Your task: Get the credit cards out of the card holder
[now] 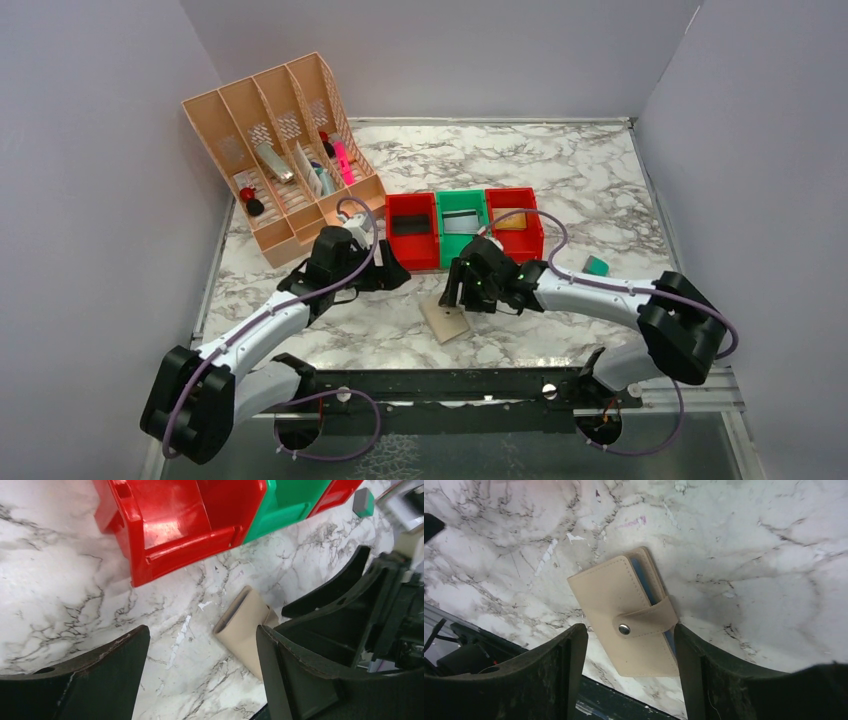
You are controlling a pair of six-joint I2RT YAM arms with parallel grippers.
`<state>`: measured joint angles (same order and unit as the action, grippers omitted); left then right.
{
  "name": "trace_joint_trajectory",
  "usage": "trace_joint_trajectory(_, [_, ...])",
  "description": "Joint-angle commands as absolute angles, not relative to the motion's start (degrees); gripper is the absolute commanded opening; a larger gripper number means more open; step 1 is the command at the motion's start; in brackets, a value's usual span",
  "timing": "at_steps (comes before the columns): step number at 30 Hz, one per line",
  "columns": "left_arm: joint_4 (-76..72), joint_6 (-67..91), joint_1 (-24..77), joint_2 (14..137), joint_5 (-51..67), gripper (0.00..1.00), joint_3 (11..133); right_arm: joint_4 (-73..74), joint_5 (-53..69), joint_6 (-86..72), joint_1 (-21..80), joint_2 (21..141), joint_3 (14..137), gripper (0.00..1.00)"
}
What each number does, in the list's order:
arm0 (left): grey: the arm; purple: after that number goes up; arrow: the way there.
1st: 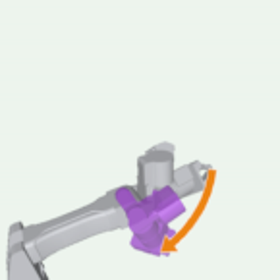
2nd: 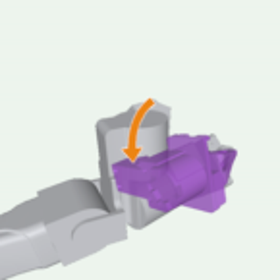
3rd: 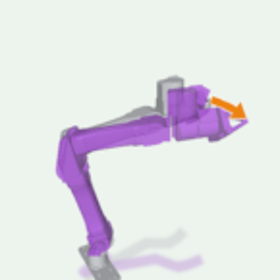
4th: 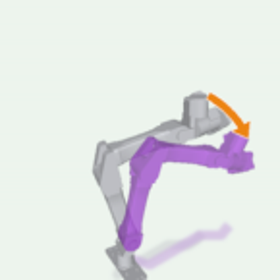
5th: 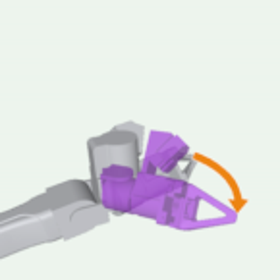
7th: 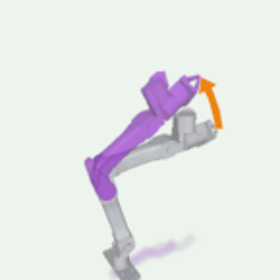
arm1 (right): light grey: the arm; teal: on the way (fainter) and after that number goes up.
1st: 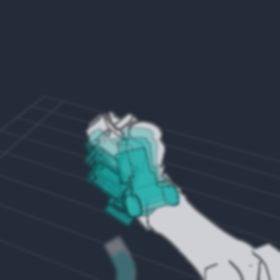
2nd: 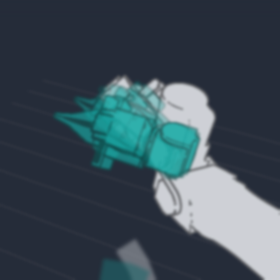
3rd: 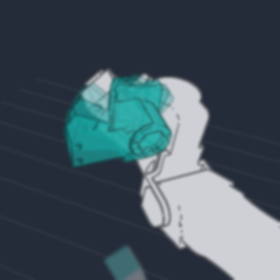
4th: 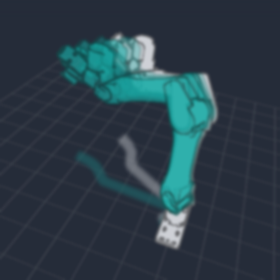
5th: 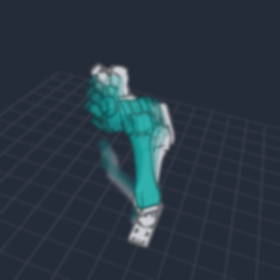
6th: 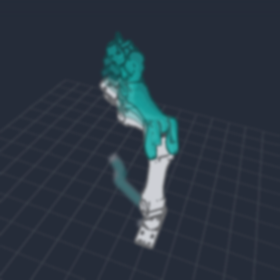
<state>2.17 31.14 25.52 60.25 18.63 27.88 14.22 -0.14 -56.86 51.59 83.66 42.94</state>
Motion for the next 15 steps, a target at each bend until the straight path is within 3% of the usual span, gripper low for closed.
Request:
trace_joint_trajectory(1, [-0.7,33.7,27.8,60.2,18.4,0.79,26.8,20.8,-7.7,-48.6,52.0,79.3,45.7,0.69])
trace_joint_trajectory(9, [-1.6,37.3,29.7,64.3,18.0,0.71,26.5,16.5,1.7,-36.5,52.4,78.2,46.6,0.57])
trace_joint_trajectory(15, [-3.5,38.8,29.9,61.9,19.4,0.68,24.0,25.1,-5.7,-37.9,56.0,84.5,54.2,0.54])
